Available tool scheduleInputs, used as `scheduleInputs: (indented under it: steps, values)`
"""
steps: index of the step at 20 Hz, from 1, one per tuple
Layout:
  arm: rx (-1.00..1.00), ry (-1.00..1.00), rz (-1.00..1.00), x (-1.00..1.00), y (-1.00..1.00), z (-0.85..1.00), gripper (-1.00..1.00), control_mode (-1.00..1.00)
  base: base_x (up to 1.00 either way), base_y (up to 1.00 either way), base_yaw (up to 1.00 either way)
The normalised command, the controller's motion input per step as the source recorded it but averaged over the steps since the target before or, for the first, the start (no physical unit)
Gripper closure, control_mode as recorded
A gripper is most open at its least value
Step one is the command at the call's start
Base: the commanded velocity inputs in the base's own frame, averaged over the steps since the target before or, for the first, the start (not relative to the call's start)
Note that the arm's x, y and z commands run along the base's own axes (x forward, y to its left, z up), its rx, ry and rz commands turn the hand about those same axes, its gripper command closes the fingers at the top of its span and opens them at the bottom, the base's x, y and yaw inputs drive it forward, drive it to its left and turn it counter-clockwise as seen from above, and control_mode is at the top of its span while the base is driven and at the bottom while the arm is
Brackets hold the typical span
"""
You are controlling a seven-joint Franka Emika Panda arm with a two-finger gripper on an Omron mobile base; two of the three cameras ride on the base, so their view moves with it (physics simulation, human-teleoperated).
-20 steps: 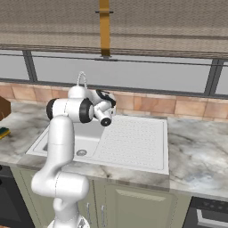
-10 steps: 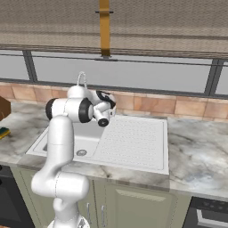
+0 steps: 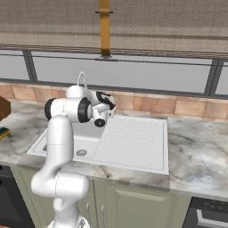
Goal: Soak the sponge with water for a few seconds and then drop it inside the sink.
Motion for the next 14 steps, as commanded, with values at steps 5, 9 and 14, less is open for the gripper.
scheduleInputs:
  steps: [5, 9, 14]
  values:
    - [0.00, 0.00, -0.05, 0.00, -0.84, -0.30, -1.00, -1.00, 0.00, 0.00, 0.00]
    - [0.00, 0.00, -0.03, 0.00, -0.83, -0.39, -1.00, -1.00, 0.00, 0.00, 0.00]
    - [0.00, 0.00, -0.02, 0.00, -0.83, -0.44, -1.00, -1.00, 0.00, 0.00, 0.00]
